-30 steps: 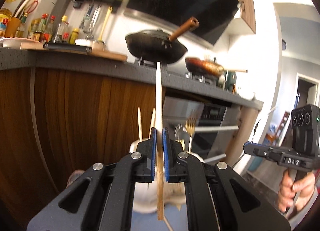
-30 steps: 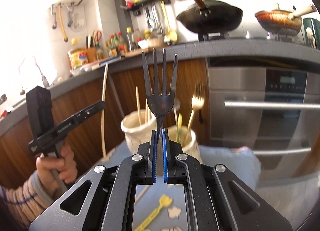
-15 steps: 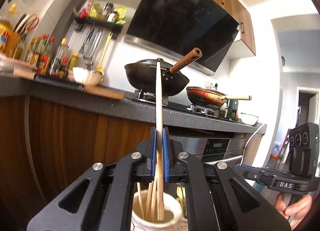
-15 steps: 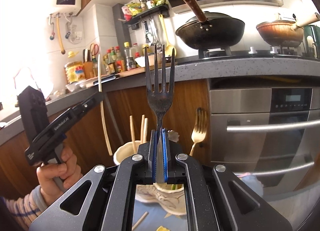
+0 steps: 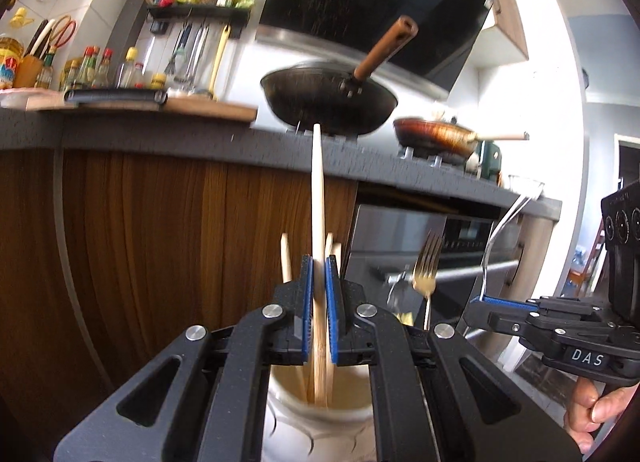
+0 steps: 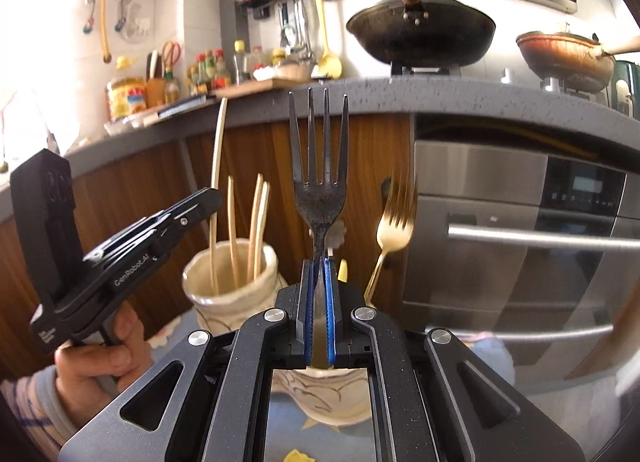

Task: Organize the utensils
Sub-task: 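Carry the chopstick with the left tool while the right tool carries the silver fork to the holder, then release the chopstick into the holder with the left tool while the right tool releases the silver fork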

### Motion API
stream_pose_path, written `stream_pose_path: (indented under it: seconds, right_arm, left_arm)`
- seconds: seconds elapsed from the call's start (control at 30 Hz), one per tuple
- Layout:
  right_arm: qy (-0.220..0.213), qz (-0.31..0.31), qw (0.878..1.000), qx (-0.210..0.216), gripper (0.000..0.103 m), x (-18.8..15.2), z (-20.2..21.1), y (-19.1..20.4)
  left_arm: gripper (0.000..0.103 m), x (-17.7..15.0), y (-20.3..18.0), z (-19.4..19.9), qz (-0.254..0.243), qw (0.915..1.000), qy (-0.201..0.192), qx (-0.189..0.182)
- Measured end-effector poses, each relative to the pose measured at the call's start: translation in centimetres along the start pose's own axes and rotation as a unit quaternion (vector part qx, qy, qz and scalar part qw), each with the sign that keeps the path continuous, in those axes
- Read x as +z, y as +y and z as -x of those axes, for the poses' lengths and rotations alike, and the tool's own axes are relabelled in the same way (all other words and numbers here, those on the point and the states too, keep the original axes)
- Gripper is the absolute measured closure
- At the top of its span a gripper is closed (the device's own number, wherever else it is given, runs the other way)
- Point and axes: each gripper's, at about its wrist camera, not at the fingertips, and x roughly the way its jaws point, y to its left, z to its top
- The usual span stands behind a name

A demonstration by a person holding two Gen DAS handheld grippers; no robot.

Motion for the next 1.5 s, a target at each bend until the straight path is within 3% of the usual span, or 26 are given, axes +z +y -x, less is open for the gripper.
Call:
stream_pose_path:
  seconds: [0.37, 0.9, 1.13, 1.37, 1.5]
  right_arm:
    - [0.053, -0.008, 0.999, -0.006, 0.097, -2.1, -3.2, -0.4]
    - [0.060, -0.029, 0.998, -0.009, 0.095, -3.0, -4.5, -1.4]
    - [0.042, -0.025, 0.999, -0.011, 0.093, -2.9, -3.3, -1.2]
    - [0.033, -0.026, 0.999, -0.011, 0.085, -3.0, -2.2, -1.3]
    - [0.033, -0.031, 0.999, -0.012, 0.084, -3.4, -1.9, -1.7]
  left_arm:
    - [0.097, -1.7, 0.1, -1.3, -0.009, 0.9972, 0.066, 0.034]
    - [0.093, -1.7, -0.3, -1.2, -0.022, 0.9964, 0.073, 0.035]
    - [0.080, -1.3, -0.2, 0.1, -0.026, 0.9973, 0.061, 0.030]
    - [0.050, -0.9, -0.3, 2.2, -0.035, 0.9979, 0.044, 0.031]
    - [0.045, -0.7, -0.3, 3.2, -0.040, 0.9978, 0.039, 0.035]
